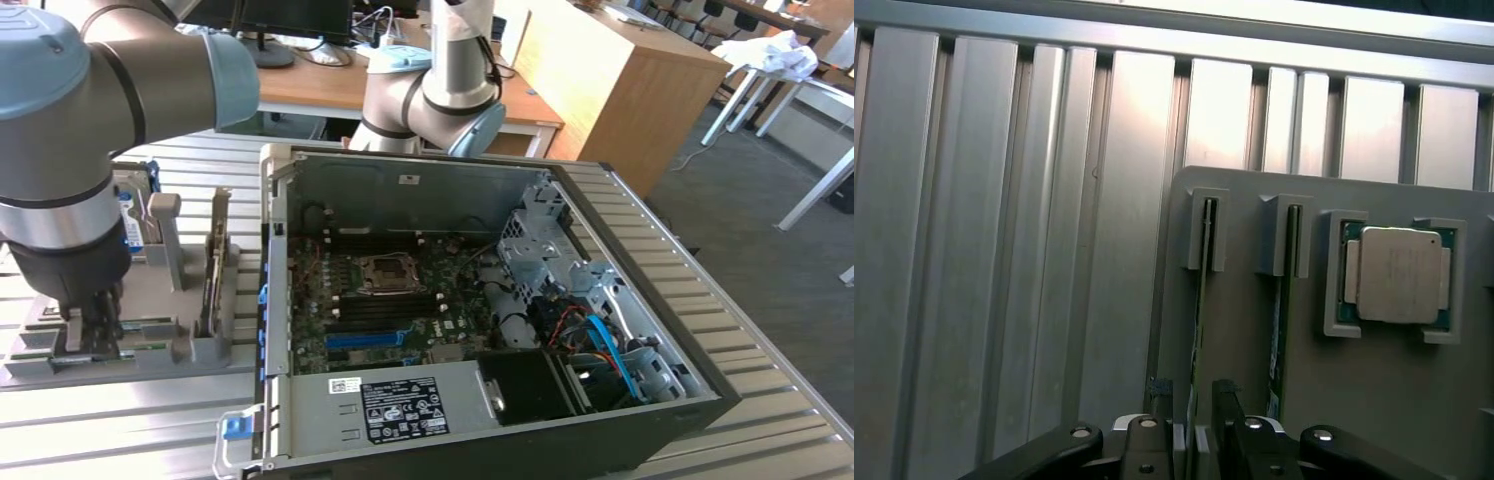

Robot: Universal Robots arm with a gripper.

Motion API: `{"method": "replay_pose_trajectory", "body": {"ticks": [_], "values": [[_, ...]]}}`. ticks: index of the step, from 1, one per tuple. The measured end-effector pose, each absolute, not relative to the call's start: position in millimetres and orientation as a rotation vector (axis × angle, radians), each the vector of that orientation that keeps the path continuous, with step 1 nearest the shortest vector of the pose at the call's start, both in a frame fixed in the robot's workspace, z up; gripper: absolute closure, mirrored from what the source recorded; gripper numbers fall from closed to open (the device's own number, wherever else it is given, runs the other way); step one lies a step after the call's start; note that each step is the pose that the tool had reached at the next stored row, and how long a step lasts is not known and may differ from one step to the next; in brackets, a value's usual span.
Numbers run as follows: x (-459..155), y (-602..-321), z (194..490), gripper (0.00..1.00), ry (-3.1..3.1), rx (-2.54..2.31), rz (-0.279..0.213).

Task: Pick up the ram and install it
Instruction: 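Pick up the ram and move it above insertion slot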

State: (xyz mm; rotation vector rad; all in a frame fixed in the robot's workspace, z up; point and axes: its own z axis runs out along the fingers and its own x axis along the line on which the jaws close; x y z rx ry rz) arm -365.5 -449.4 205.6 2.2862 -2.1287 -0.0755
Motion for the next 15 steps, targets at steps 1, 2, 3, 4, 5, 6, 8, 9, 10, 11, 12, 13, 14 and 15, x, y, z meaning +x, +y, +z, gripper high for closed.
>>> {"method": "replay_pose_trajectory", "body": {"ticks": [1, 2, 3, 4, 5, 6, 8, 9, 10, 11, 12, 13, 14, 15], "values": [[-365.5, -449.4, 204.8, 0.7, -2.129, 2.286, -0.075], [-365.5, -449.4, 204.2, 0.7, -2.129, 2.286, -0.076], [-365.5, -449.4, 203.6, 0.7, -2.129, 2.286, -0.076], [-365.5, -449.4, 203.2, 0.7, -2.129, 2.286, -0.076], [-365.5, -449.4, 203.1, 0.7, -2.129, 2.286, -0.076], [-365.5, -449.4, 203.1, 0.7, -2.129, 2.286, -0.076], [-365.5, -449.4, 203.0, 0.7, -2.129, 2.286, -0.076], [-364.9, -449.4, 202.8, 0.7, -2.129, 2.287, -0.075], [-364.1, -449.4, 202.8, 0.7, -2.129, 2.287, -0.075], [-363.3, -449.4, 202.9, 0.7, -2.129, 2.286, -0.076], [-362.7, -449.4, 202.9, 0.7, -2.129, 2.286, -0.076], [-362.3, -449.3, 202.9, 0.7, -2.129, 2.286, -0.076], [-361.9, -449.4, 202.9, 0.7, -2.129, 2.286, -0.076], [-361.3, -449.4, 203.0, 0.7, -2.129, 2.286, -0.076]]}}
